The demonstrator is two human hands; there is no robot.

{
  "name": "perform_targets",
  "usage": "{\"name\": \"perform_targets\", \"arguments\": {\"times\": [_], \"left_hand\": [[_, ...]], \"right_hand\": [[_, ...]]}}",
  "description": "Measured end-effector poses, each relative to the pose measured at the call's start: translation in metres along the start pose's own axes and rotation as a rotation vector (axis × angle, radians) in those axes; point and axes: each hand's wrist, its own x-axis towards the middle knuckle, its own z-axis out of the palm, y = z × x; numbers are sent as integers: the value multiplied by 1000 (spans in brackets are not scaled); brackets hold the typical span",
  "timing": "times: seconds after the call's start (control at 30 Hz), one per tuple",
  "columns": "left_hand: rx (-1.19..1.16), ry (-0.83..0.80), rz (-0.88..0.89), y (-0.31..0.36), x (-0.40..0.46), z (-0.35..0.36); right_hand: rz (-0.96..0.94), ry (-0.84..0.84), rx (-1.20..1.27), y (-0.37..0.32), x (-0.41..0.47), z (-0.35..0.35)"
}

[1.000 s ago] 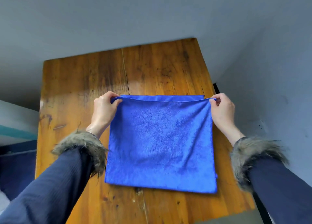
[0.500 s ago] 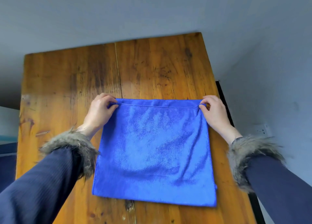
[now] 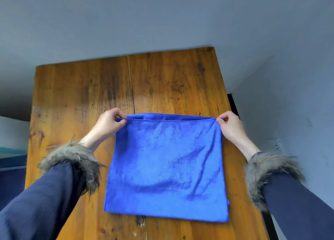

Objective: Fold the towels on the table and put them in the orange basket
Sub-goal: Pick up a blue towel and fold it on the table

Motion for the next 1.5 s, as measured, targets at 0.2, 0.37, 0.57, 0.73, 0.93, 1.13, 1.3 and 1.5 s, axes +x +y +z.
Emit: {"name": "perform_targets", "arguments": {"times": [0.2,0.37,0.57,0.73,0.93,1.13,1.3,1.5], "left_hand": [[-247,-90,-35,7,-43,-40],[-471,-14,1,27,-84,-92],[-590,96,72,55,-132,-146],[-488,85,140,71,-158,-180],[-481,108,196,73,-177,-206],[-527,179,293,76,-183,-220],[-551,224,321,76,-190,-225],[-525,401,296,81,-194,-236]], "right_hand": [[10,-23,95,-24,-29,-39],[-114,-28,117,-69,-61,-84],[-290,20,24,-110,-109,-140],[-395,98,-61,-144,-134,-165],[-440,148,-58,-162,-152,-174],[-422,194,-11,-168,-160,-181],[-390,206,77,-173,-160,-186],[-417,176,178,-185,-163,-182]]}}
